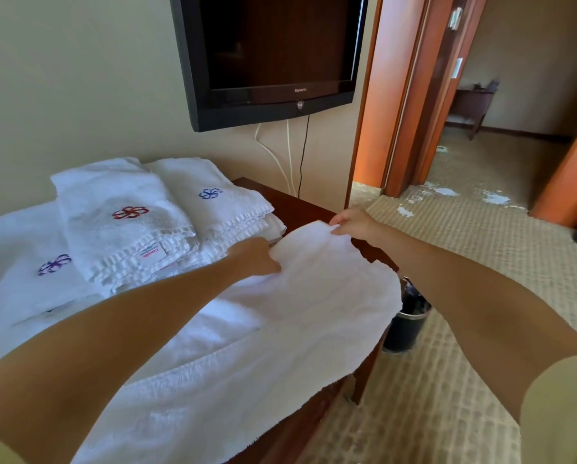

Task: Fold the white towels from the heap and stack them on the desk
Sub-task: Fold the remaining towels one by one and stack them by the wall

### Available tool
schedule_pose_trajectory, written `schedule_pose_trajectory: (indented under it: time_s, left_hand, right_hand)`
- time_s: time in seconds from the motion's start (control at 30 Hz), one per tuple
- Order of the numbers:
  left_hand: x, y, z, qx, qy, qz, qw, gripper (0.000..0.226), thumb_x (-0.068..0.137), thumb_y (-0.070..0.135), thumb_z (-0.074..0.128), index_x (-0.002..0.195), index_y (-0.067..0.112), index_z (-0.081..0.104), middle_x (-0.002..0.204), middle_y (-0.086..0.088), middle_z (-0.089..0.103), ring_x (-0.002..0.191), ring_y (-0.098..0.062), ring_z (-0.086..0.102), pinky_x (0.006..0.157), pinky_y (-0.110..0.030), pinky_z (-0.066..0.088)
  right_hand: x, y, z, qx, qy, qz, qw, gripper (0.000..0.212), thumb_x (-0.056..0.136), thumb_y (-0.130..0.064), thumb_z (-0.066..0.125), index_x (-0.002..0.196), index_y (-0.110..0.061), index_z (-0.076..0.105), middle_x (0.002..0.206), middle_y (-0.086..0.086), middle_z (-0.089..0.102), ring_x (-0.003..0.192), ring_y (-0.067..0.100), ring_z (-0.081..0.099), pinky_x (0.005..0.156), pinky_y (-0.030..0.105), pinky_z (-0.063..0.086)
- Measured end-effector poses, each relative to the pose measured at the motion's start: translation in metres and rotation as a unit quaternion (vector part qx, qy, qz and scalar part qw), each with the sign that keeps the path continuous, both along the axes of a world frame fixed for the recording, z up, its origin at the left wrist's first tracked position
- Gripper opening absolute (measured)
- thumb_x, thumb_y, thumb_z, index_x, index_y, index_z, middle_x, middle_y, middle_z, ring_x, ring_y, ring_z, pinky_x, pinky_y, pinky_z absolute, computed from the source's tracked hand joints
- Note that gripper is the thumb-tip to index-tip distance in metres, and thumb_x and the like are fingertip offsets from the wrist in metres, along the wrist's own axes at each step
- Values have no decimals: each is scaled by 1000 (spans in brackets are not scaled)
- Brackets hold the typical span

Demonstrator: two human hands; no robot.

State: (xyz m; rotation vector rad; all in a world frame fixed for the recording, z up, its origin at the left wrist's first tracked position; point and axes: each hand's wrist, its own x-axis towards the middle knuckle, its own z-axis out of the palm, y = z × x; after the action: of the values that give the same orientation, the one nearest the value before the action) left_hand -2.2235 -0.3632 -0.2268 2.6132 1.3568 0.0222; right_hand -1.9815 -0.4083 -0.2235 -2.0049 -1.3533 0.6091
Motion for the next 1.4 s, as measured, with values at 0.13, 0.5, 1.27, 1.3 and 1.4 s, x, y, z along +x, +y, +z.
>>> schedule_pose_trajectory:
  time_s: [0.13, 0.5, 1.27, 1.3, 1.4]
  left_hand:
    - [-17, -17, 39, -3, -35, -14, 999, 41, 86, 33, 67, 117, 7, 61, 117, -6, 61, 107, -23, 55, 79, -25, 38]
    - [1, -140, 55, -126, -47, -202, 970, 37, 86, 19, 70, 120, 13, 58, 89, 8, 48, 81, -16, 52, 61, -23, 45]
    - [-2, -162, -21, 36, 50, -159, 985, 75, 81, 52, 66, 139, 25, 29, 144, -3, 32, 133, -25, 35, 111, -51, 28]
    - [-3, -160, -22, 49, 36, -151, 987, 71, 83, 53, 63, 139, 25, 30, 143, -4, 32, 133, -26, 36, 110, -51, 29]
    - [-6, -148, -21, 99, 0, -128, 987, 63, 88, 49, 57, 141, 27, 29, 142, -6, 33, 133, -27, 36, 111, -50, 29]
  right_hand:
    - [7, -37, 15, 64, 57, -20, 996, 12, 87, 3, 64, 94, -7, 64, 95, 7, 59, 96, 21, 53, 73, 20, 41]
    - [6, -163, -12, 50, 291, -136, 946, 40, 90, 5, 60, 127, -9, 57, 116, 8, 62, 112, 20, 59, 86, 25, 48]
    - [-15, -163, -15, 67, 302, -140, 941, 56, 82, -26, 76, 131, -14, 55, 127, 8, 62, 110, 21, 61, 88, 35, 54]
    - [-15, -156, -9, 88, 268, -131, 950, 55, 81, -25, 76, 131, -13, 56, 126, 8, 62, 110, 23, 61, 91, 39, 53]
    - [-15, -130, 11, 143, 156, -122, 970, 53, 83, -23, 75, 131, -11, 55, 119, 0, 58, 108, 18, 56, 89, 33, 49]
